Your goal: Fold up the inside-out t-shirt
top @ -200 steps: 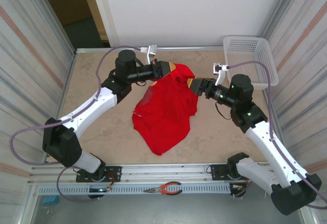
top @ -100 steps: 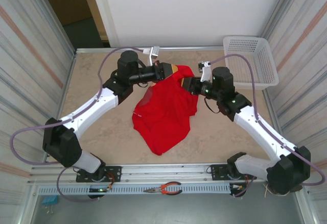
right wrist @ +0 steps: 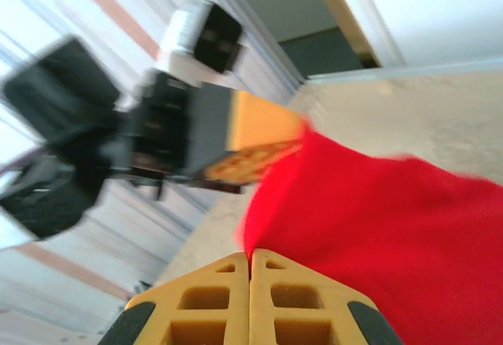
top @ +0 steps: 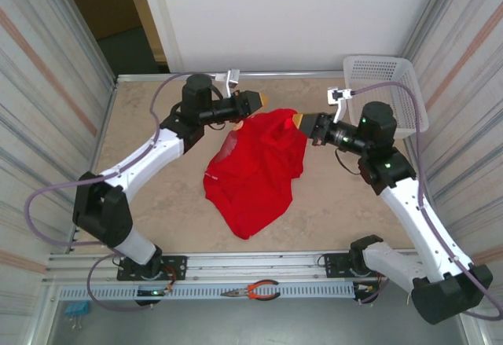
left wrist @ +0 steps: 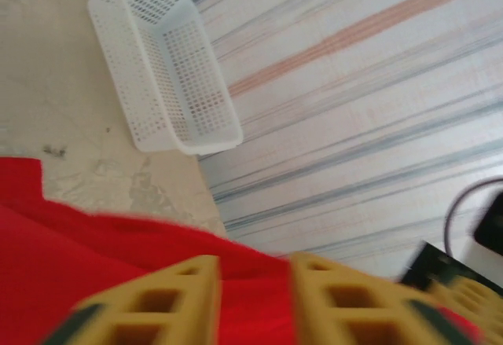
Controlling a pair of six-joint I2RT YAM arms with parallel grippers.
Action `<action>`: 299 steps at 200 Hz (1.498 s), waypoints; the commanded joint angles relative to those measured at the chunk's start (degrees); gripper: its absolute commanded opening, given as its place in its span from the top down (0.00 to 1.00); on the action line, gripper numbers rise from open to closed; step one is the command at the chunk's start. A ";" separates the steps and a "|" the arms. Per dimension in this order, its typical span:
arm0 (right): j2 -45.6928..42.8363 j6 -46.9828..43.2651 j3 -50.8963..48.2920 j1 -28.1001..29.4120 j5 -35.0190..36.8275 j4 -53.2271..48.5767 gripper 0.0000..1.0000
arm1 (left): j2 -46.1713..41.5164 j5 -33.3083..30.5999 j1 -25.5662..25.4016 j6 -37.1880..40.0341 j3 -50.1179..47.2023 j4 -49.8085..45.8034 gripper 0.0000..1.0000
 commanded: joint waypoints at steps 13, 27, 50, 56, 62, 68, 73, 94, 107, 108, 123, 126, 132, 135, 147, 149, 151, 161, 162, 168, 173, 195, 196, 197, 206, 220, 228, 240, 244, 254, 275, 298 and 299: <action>0.55 11.29 -0.06 -2.78 -10.36 12.96 1.00 | 0.12 -2.21 1.68 5.52 2.59 -4.38 0.45; 1.03 12.62 -0.07 -3.50 -10.59 14.92 1.00 | -2.76 -3.85 1.68 7.45 0.54 -5.30 0.43; 3.98 15.57 -0.73 -4.51 -11.94 19.19 1.00 | -9.52 -8.32 0.20 9.44 -5.12 -4.28 0.42; 4.35 16.06 -0.82 -4.65 -12.01 19.89 1.00 | -11.20 -9.49 -0.67 10.07 -6.48 -3.90 0.42; 4.82 16.37 -0.93 -4.61 -11.85 20.22 1.00 | -12.74 -10.38 -1.71 10.73 -7.61 -3.18 0.42; 5.07 16.57 -1.04 -4.61 -11.63 20.41 1.00 | -14.05 -11.18 -2.93 11.53 -8.55 -2.45 0.42; 5.30 16.73 -1.21 -4.64 -11.37 20.55 1.00 | -14.89 -11.86 -4.08 12.15 -9.08 -1.84 0.42; 5.73 16.79 -1.91 -4.61 -10.23 20.60 1.00 | -16.29 -12.87 -8.99 15.77 -9.83 1.72 0.47; 6.03 16.79 -2.18 -4.62 -9.77 20.36 1.00 | -15.57 -12.20 -11.34 18.30 -8.70 3.18 0.52; 6.08 16.81 -2.18 -4.66 -9.75 20.39 1.00 | -15.50 -12.19 -11.51 18.46 -8.59 3.19 0.53; 6.39 17.05 -2.52 -4.61 -9.34 20.40 1.00 | -13.57 -11.37 -12.92 20.42 -6.35 2.86 0.60; 6.39 17.09 -2.58 -4.61 -9.18 20.38 1.00 | -13.20 -11.19 -13.03 20.58 -5.84 2.73 0.60; 6.24 17.10 -2.71 -4.62 -9.05 20.39 1.00 | -12.23 -11.03 -13.30 20.79 -4.98 2.66 0.61; 6.25 17.14 -2.79 -4.61 -8.96 20.34 1.00 | -11.80 -10.93 -13.34 20.75 -4.67 2.72 0.61; 6.00 17.19 -3.02 -4.66 -8.71 20.25 1.00 | -10.41 -10.79 -13.44 20.94 -3.68 3.16 0.60; 5.92 17.19 -3.05 -4.63 -8.68 20.25 1.00 | -10.28 -10.92 -13.44 20.98 -3.54 3.19 0.60; 5.90 17.19 -3.06 -4.62 -8.67 20.25 1.00 | -10.07 -11.01 -13.44 21.06 -3.39 3.27 0.59; 5.62 17.11 -3.06 -4.57 -8.45 19.90 1.00 | -9.39 -11.37 -13.44 21.41 -3.21 4.01 0.58; 5.61 17.10 -3.06 -4.59 -8.43 19.90 1.00 | -9.33 -11.43 -13.44 21.42 -3.16 4.05 0.58; 5.45 17.10 -3.09 -4.61 -8.41 19.75 1.00 | -8.91 -11.79 -13.44 21.50 -2.90 4.32 0.57; 5.34 17.10 -3.15 -4.61 -8.32 19.65 1.00 | -8.47 -11.86 -13.44 21.49 -2.55 4.34 0.56; 5.12 16.92 -3.24 -4.61 -8.14 19.19 1.00 | -6.45 -11.05 -13.44 21.77 -0.38 3.99 0.55; 5.14 16.92 -3.24 -4.61 -8.14 19.19 1.00 | -6.36 -11.05 -13.44 21.78 -0.30 3.99 0.55; 5.15 16.92 -3.24 -4.61 -8.14 19.19 1.00 | -6.28 -11.00 -13.48 21.78 -0.21 3.99 0.55; 5.18 16.92 -3.23 -4.61 -8.21 19.26 1.00 | -5.55 -11.03 -13.52 21.74 0.33 4.22 0.55; 5.24 16.92 -3.33 -4.61 -8.05 19.20 1.00 | -4.42 -10.85 -13.44 21.81 1.33 4.61 0.61; 5.23 16.77 -3.41 -4.61 -7.73 18.99 1.00 | -3.86 -10.25 -13.45 21.86 2.06 4.74 0.76; 5.29 16.57 -3.54 -4.61 -7.01 18.61 1.00 | -3.40 -9.28 -13.60 21.77 3.05 4.78 0.89; 5.29 16.57 -3.67 -4.74 -6.73 18.66 1.00 | -3.38 -9.06 -13.66 21.79 3.27 4.78 0.94; 5.54 16.57 -3.83 -4.70 -6.19 18.82 1.00 | -3.54 -8.64 -13.79 22.09 3.63 4.62 1.00; 6.44 16.57 -3.86 -5.17 -4.65 18.85 1.00 | -4.96 -8.34 -13.90 21.51 3.49 4.43 1.00; 7.88 15.14 -3.74 -6.53 -2.07 15.87 0.49 | -6.86 -11.32 -13.80 18.23 5.23 1.26 1.00; 7.88 15.02 -3.76 -6.54 -1.98 15.69 0.46 | -6.88 -11.40 -13.79 18.03 5.54 1.05 1.00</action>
